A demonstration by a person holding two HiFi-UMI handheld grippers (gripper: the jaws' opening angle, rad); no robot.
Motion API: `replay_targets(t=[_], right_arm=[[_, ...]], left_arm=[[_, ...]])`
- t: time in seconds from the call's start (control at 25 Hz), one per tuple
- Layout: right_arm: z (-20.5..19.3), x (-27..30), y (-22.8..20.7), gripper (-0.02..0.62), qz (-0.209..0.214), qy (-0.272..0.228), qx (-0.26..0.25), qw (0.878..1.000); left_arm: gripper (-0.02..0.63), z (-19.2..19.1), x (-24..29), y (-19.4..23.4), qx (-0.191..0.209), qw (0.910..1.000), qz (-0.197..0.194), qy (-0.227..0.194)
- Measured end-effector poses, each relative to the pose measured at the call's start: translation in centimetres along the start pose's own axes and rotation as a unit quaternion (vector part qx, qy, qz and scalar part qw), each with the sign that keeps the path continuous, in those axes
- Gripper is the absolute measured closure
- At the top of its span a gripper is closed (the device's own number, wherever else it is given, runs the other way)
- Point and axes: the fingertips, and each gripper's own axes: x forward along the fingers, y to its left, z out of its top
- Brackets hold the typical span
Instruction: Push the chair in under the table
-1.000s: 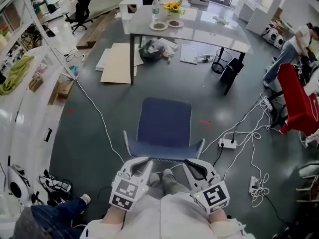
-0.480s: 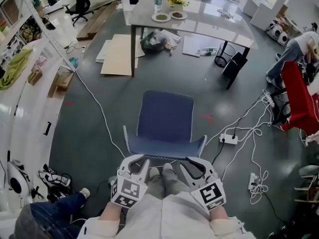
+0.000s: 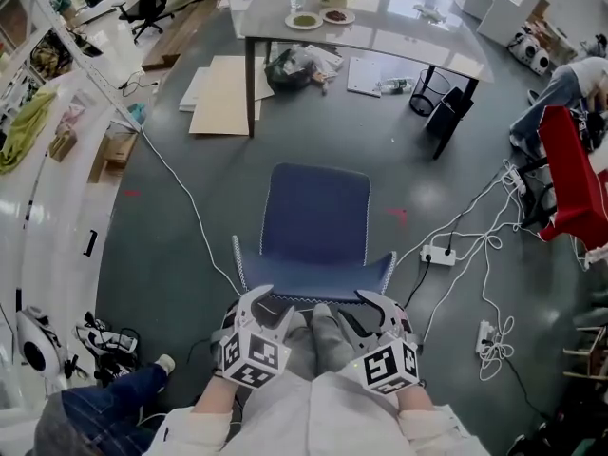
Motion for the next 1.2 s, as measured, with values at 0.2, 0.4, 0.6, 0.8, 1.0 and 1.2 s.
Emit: replay_targets(t=[0.2,0.4,0.6,0.8,1.0,1.2], right_arm=[[-1.5,1.4,0.5,0.451,0.006,0.036,-0.038,0.999],[-3.0,1.8,0.1,0.480,-0.018,0.058,-0.069,0.996],[-3.1,2.0,-0.1,0.480,-0.019,0.057,-0.054,0.997],[-3.2,2.0,-0.3,0.480,-0.016,0.059,-0.043,0.997],[-3.1,2.2,-0.4,0.480,-0.020,0.058,-0.044,0.997],[-3.1,2.8,-0.7,0.476,-0.003,0.070,-0.046,0.996]], left_arm=[[0.425,0.2,1.1,-0.2,0.010,0.9999,-0.011,0.007],[0.425,0.2,1.1,-0.5,0.030,0.9994,-0.015,0.008],[0.425,0.0,1.6,-0.6,0.055,0.9982,-0.019,0.014],[0.425,0.0,2.0,-0.6,0.081,0.9963,-0.017,0.023],[0.426,0.0,2.0,-0.4,0.081,0.9963,-0.024,0.020],[0.426,0.0,1.9,0.0,0.067,0.9973,-0.030,0.008]])
